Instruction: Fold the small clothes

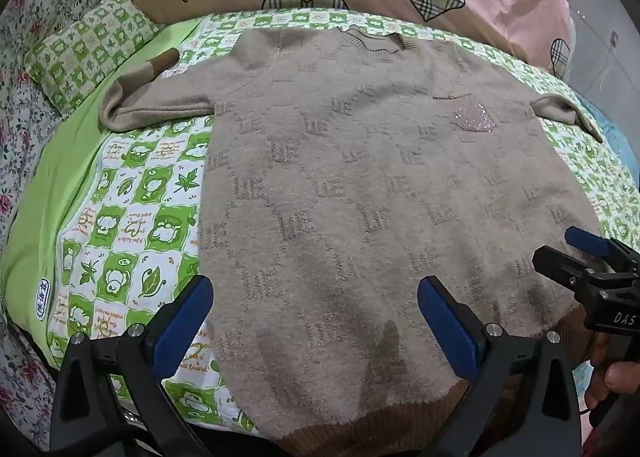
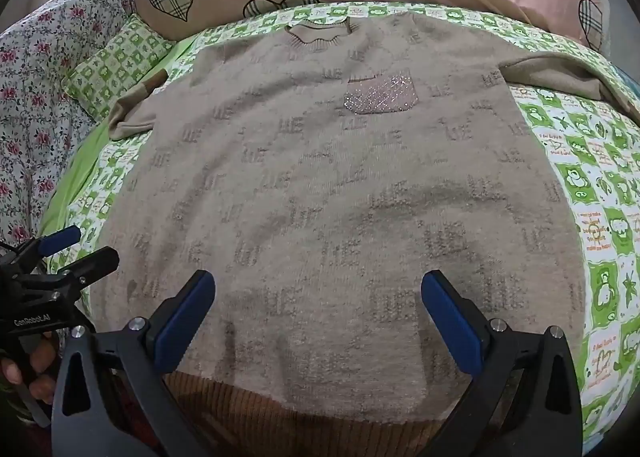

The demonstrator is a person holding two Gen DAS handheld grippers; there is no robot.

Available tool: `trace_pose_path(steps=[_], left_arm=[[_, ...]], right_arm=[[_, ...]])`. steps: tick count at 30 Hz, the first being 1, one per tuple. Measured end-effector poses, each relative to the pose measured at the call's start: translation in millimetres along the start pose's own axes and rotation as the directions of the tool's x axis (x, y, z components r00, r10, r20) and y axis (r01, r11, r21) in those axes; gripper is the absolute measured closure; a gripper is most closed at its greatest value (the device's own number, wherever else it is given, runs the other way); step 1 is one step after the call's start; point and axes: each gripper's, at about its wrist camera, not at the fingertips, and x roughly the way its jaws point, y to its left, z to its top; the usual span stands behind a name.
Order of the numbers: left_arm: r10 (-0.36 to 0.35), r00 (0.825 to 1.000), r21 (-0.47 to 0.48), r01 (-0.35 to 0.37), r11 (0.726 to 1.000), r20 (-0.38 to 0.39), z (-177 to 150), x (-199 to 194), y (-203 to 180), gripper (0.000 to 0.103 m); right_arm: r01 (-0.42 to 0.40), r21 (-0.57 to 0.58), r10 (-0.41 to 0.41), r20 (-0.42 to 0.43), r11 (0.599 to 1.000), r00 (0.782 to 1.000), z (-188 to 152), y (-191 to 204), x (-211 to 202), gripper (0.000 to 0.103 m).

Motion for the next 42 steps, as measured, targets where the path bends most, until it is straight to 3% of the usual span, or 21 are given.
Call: trace_pose_path(steps=[19,32,42], left_arm=[[0.008,1.000,0.010,-0.008,1.000,0.025,-1.6,-6.0,-3.7,0.001],[-0.008,1.000,0.005,0.008,1.000,-0.003,-2.8,-6.6,-4.8,0.001],[0.023,0.999,0.036,-0.024,0.999,0.037,-3.8,-6.5,-7.0,0.001]], right_arm=[[-0.013,0.010,0.013,0.001,1.000,1.000,-1.6,-0.1,0.3,0.000],[0.003,-0.008,-0.003,0.013,1.000,1.000,-0.5,1.2,-2.0,0.000],[-0.014,0.006,0.014,-0.003,1.000,1.000,1.0,1.4,-2.2,0.000]])
